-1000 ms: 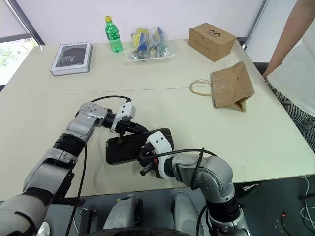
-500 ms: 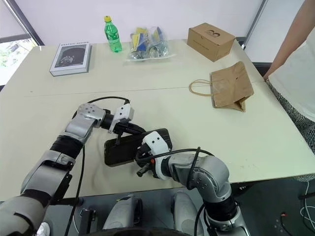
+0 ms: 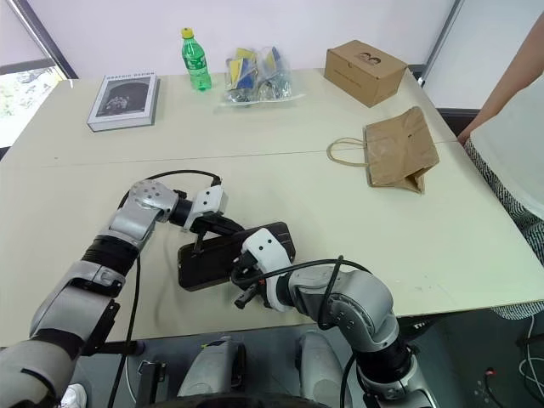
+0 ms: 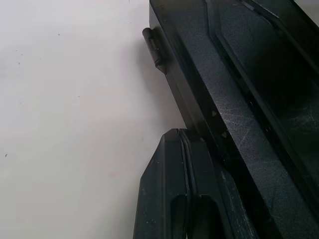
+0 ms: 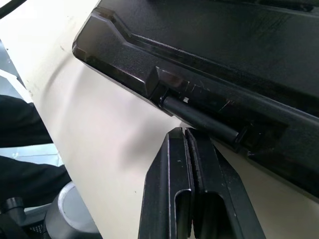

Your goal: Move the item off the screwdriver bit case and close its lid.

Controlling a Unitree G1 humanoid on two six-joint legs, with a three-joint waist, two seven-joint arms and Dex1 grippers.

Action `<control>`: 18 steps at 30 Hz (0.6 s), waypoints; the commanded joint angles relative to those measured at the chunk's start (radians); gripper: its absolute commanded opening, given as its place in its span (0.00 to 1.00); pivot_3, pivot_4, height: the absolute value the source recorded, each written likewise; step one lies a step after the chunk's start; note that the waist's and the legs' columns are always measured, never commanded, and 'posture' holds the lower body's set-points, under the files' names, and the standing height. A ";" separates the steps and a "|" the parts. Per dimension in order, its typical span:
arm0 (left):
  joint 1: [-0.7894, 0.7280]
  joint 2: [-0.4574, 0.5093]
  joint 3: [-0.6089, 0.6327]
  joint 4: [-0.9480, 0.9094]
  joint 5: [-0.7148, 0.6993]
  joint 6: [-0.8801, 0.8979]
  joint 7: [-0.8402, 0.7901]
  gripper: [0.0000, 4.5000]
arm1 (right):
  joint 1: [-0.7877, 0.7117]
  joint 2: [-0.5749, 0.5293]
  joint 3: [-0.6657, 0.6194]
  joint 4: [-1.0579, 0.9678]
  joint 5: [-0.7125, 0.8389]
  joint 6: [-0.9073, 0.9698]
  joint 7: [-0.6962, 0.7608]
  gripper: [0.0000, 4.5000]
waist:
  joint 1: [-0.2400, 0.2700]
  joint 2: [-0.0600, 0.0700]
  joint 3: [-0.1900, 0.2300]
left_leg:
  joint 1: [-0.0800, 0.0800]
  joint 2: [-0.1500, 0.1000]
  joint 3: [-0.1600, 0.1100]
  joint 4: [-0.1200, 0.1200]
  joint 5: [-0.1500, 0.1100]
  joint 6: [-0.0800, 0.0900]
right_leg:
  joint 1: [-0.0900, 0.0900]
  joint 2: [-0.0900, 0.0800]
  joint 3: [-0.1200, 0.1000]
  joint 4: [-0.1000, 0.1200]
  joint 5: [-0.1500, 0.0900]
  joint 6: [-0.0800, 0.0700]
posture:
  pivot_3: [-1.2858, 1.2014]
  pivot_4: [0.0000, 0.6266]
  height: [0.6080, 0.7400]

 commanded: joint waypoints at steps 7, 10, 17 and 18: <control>0.003 -0.061 -0.049 0.052 0.016 -0.045 -0.034 0.00 | -0.101 0.030 -0.036 -0.036 -0.036 -0.099 0.004 0.01 | 0.001 0.000 0.000 | 0.000 0.000 0.000 0.000 0.000 0.000 | 0.000 0.000 0.000 0.000 0.000 0.000 | 0.52 0.24 1.00; -0.015 -0.055 -0.038 0.091 0.024 -0.068 -0.024 0.00 | -0.108 -0.027 -0.065 -0.062 -0.002 -0.075 0.065 0.01 | 0.004 0.000 0.000 | 0.000 0.000 0.000 0.000 0.000 0.000 | 0.000 0.000 0.000 0.000 0.000 0.000 | 0.52 0.24 1.00; -0.070 -0.046 0.006 0.179 0.027 -0.102 0.018 0.00 | -0.135 -0.144 -0.118 -0.096 0.076 -0.047 0.189 0.01 | 0.005 0.000 -0.001 | 0.000 -0.001 0.000 0.000 0.000 0.000 | 0.001 -0.001 -0.001 -0.001 0.000 0.000 | 0.52 0.24 1.00; -0.076 -0.041 0.013 0.186 0.025 -0.104 0.023 0.00 | -0.140 -0.157 -0.130 -0.099 0.090 -0.044 0.206 0.01 | 0.005 0.000 -0.001 | 0.000 -0.001 0.000 0.000 0.000 0.000 | 0.001 -0.001 -0.001 -0.001 0.000 0.000 | 0.52 0.24 1.00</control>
